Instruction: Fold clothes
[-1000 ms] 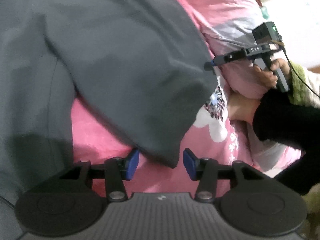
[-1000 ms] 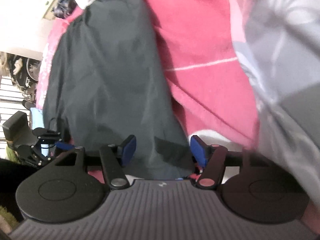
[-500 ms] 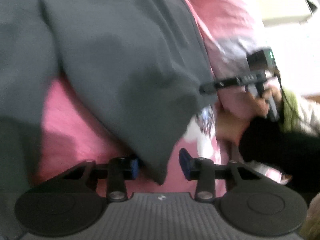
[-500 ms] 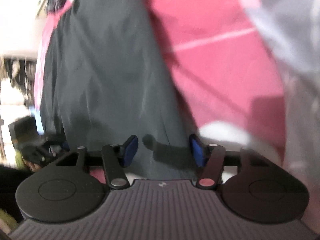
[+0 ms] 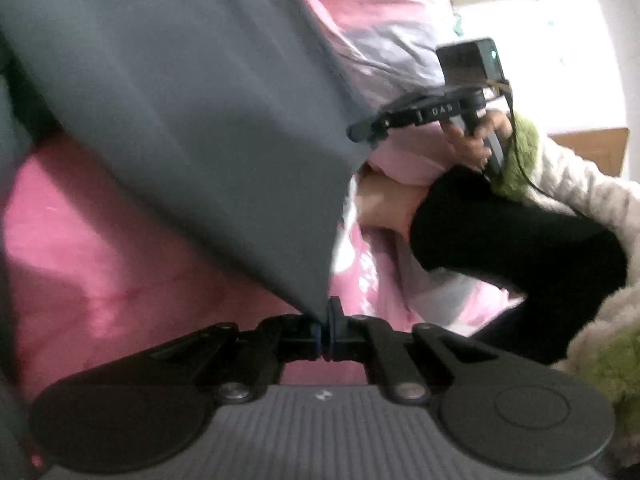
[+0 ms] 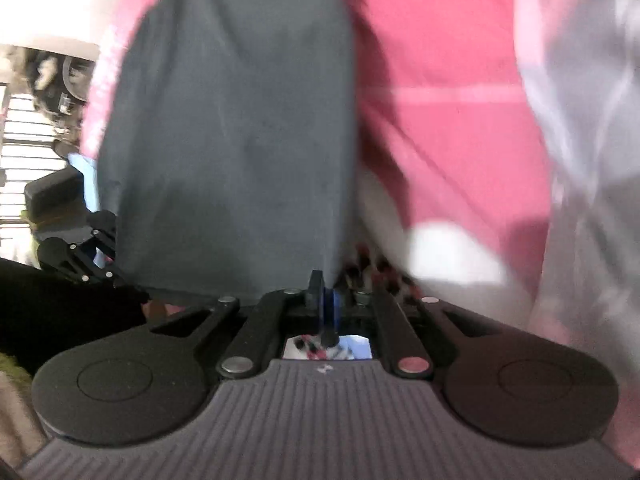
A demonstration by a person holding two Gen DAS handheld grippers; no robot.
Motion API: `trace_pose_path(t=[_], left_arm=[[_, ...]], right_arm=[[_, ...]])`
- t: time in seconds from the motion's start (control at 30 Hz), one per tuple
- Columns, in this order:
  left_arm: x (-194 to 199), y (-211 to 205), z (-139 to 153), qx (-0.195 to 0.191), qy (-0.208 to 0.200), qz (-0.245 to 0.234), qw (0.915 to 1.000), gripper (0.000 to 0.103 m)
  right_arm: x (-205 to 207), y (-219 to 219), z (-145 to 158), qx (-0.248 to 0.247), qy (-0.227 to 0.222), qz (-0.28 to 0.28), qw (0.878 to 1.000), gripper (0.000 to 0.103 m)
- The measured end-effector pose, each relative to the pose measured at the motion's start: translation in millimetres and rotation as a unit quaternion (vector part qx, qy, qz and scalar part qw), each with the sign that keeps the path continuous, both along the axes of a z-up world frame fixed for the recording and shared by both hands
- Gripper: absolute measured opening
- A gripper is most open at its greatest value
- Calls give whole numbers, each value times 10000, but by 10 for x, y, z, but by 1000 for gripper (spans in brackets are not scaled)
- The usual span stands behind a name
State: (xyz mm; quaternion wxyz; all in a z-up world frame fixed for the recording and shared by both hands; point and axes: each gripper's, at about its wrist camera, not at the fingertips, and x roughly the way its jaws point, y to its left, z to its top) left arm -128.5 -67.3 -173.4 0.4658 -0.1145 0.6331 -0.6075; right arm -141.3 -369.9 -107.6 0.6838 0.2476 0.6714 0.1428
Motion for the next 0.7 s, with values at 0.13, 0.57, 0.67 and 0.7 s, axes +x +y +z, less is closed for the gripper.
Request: trace_pose_path(t=[0.13, 0.57, 0.67, 0.7], left_arm=[[-17, -70, -41, 51, -198, -98, 9997, 3], [-120, 77, 40, 650, -1123, -116, 9915, 38], [12, 212, 209, 549, -1246, 536, 9892, 40], [50, 264, 256, 536, -1273, 785, 9873, 40]], right_arm=[[65, 37, 240, -85, -221, 367, 9990, 2], [200, 140, 222, -2188, -45, 1152, 9689, 9], [451, 333, 584, -2197, -1082, 1230, 9617, 9], [529, 416, 655, -2203, -1405, 1249, 9571, 9]])
